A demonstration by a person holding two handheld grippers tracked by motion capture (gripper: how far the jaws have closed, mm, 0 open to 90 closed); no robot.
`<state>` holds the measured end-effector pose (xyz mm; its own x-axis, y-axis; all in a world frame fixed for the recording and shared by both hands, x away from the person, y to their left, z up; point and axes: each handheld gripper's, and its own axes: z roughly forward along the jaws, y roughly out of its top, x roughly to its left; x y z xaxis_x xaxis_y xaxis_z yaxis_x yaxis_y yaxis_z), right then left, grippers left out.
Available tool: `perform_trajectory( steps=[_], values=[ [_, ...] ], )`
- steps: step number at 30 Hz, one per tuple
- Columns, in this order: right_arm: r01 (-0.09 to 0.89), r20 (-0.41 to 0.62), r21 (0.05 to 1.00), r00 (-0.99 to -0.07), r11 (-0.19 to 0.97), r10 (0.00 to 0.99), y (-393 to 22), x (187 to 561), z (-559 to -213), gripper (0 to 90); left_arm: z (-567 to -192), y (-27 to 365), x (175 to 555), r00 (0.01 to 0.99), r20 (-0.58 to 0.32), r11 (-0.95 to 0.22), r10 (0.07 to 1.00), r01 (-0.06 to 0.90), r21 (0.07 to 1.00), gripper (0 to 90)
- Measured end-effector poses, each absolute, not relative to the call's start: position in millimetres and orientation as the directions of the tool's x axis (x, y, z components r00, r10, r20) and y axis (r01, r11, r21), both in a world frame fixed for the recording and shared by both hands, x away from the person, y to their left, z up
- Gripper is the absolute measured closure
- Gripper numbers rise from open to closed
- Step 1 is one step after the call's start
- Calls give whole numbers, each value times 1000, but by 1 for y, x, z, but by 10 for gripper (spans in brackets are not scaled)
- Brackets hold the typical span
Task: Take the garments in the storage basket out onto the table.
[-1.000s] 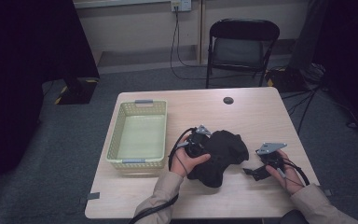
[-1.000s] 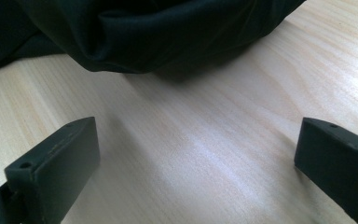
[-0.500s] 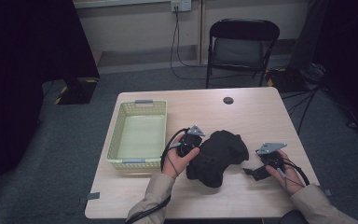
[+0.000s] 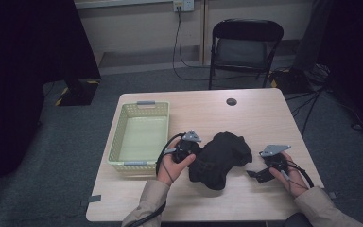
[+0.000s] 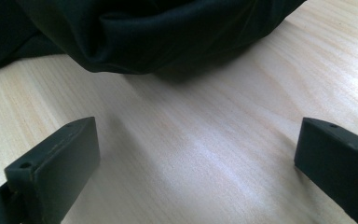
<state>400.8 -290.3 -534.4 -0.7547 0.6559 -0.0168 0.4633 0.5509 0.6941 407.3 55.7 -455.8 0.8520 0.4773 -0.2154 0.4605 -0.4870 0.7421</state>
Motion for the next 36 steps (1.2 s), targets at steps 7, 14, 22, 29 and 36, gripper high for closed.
perform_trajectory(
  steps=[7, 14, 22, 29, 36],
  values=[
    [463, -17, 694, -755, 551, 656, -290, 401, -534, 0, -460, 65, 401, 853, -220, -483, 473, 460, 745, 31],
    [463, -17, 694, -755, 551, 656, -290, 401, -534, 0, -465, 73, 395, 854, -220, -485, 471, 459, 744, 31],
    [464, -17, 694, -755, 551, 656, -290, 401, -534, 0, -467, 81, 392, 857, -212, -490, 469, 453, 745, 30],
    [464, -17, 694, -755, 551, 656, -290, 401, -534, 0, -468, 85, 389, 865, -207, -505, 457, 444, 740, 31],
    [464, -17, 694, -755, 551, 656, -290, 401, -534, 0, -469, 91, 386, 862, -211, -505, 462, 451, 736, 31]
  ],
)
